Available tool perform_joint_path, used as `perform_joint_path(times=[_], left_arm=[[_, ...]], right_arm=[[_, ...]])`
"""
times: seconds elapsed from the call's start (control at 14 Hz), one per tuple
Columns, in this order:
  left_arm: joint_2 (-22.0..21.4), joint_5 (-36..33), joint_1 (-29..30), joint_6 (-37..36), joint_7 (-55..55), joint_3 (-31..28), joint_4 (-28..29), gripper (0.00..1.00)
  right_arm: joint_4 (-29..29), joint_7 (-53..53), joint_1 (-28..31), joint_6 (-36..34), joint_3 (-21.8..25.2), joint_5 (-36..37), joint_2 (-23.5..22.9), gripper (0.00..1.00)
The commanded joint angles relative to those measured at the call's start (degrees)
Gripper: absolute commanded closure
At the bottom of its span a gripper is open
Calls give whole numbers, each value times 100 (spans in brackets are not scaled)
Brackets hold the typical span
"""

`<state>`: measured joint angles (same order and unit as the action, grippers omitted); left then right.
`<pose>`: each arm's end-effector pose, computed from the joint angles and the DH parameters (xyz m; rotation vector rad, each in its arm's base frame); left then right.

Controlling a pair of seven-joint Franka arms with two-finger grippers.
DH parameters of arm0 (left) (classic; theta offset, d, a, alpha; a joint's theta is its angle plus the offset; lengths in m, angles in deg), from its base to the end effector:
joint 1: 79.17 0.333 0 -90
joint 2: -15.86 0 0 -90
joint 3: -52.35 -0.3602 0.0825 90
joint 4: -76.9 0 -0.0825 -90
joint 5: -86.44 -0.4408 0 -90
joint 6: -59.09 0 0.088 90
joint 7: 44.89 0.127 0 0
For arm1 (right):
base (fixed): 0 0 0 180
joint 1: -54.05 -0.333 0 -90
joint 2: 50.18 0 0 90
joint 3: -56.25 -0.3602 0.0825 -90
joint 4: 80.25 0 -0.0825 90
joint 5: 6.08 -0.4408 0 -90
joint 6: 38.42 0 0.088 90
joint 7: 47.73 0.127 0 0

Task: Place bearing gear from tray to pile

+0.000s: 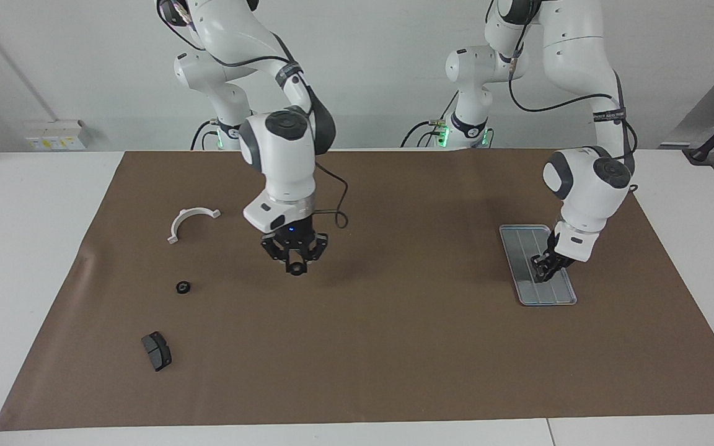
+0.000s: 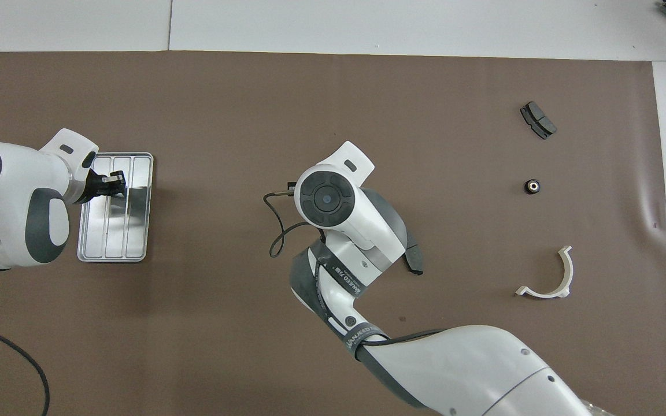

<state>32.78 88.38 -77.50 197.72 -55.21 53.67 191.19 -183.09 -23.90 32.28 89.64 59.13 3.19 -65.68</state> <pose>0.6734 0.0040 0.3107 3.0764 0.3267 0.1957 0.6746 0.2256 0.4119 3.0476 0.0089 0.3239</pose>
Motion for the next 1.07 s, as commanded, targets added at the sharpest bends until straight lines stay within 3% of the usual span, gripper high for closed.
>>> perform_joint_path(times=[0.0,0.21,0.5,0.78,1.0], left_arm=[[163,245,-437,-539,-599,0,-583,100],[163,228,-1333,-557,-1960,-18,-567,100],[163,184,-2686,-539,-3544,-44,-619,100],[417,184,-3505,-548,-4170,-44,-786,100],[549,149,-3901,-470,-4302,-44,-760,97]], right_arm=[[-1024,-799,594,193,-104,-22,521,100],[-1789,-1344,964,490,-104,-118,802,100],[-2730,-2145,1527,1466,-104,-407,996,100],[-3101,-2129,1527,1933,-104,-575,943,100],[-3092,-2128,1527,2012,-104,-821,812,90]])
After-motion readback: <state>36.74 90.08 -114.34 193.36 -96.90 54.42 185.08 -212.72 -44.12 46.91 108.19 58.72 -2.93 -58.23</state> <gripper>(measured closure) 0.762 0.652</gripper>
